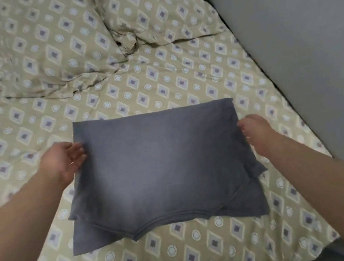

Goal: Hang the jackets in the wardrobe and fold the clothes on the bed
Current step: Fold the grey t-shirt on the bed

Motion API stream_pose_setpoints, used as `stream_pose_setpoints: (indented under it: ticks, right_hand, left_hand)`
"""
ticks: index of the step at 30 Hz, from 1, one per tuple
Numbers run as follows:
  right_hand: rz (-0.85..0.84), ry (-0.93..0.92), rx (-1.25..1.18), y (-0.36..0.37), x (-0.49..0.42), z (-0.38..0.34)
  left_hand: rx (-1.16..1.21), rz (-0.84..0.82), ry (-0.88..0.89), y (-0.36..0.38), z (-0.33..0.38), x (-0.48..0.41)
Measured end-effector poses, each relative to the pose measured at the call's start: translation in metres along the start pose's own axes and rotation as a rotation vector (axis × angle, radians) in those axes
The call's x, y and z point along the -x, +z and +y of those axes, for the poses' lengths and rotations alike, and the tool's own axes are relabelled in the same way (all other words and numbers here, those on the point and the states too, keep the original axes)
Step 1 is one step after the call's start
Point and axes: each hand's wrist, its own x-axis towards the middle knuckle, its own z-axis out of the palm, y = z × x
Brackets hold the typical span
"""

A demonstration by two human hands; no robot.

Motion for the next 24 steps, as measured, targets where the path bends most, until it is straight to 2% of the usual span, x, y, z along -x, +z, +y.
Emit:
stream_pose_setpoints:
  ticks: [2, 3, 6, 8, 11, 13, 15, 17, 18, 20, 22, 24]
  right_hand:
    - [0.062, -0.045, 0.411, -0.002, 0.006, 0.046]
    - [0.039, -0.086, 0.522, -0.004, 0.011, 0.069]
    - [0.067, -0.229, 0.584, -0.008, 0.024, 0.110]
    - [0.144, -0.201, 0.564, -0.010, 0.028, 0.114]
    - [0.103, -0.077, 0.489, -0.006, 0.032, 0.118]
    - [0.056, -0.020, 0.346, -0.003, 0.035, 0.119]
    - [0.036, 0.052, 0.068, -0.003, 0.034, 0.112]
    - [0.017, 0.112, -0.279, -0.004, 0.033, 0.105]
    - [0.018, 0.132, -0.385, -0.005, 0.033, 0.104]
    - [0.001, 0.175, -0.329, -0.007, 0.037, 0.109]
    - [-0.047, 0.200, -0.142, -0.009, 0.040, 0.117]
    - [-0.091, 0.205, -0.077, -0.011, 0.035, 0.114]
  left_hand:
    - [-0.551, 0.098, 0.087, -0.014, -0.046, 0.010]
    - [-0.655, 0.182, 0.119, -0.019, -0.069, 0.016]
    - [-0.694, 0.292, 0.194, -0.027, -0.112, 0.029]
    - [-0.794, 0.295, 0.137, -0.035, -0.120, 0.027]
    - [-0.970, 0.233, 0.065, -0.042, -0.120, 0.020]
    - [-0.933, 0.158, 0.112, -0.042, -0.116, 0.016]
    - [-0.681, 0.098, 0.224, -0.043, -0.106, 0.015]
    - [-0.462, 0.147, 0.354, -0.047, -0.094, 0.015]
    - [-0.467, 0.192, 0.413, -0.050, -0.089, 0.017]
    - [-0.612, 0.217, 0.413, -0.057, -0.090, 0.015]
    - [-0.721, 0.122, 0.255, -0.060, -0.100, 0.012]
    - [-0.680, 0.004, 0.095, -0.063, -0.106, 0.009]
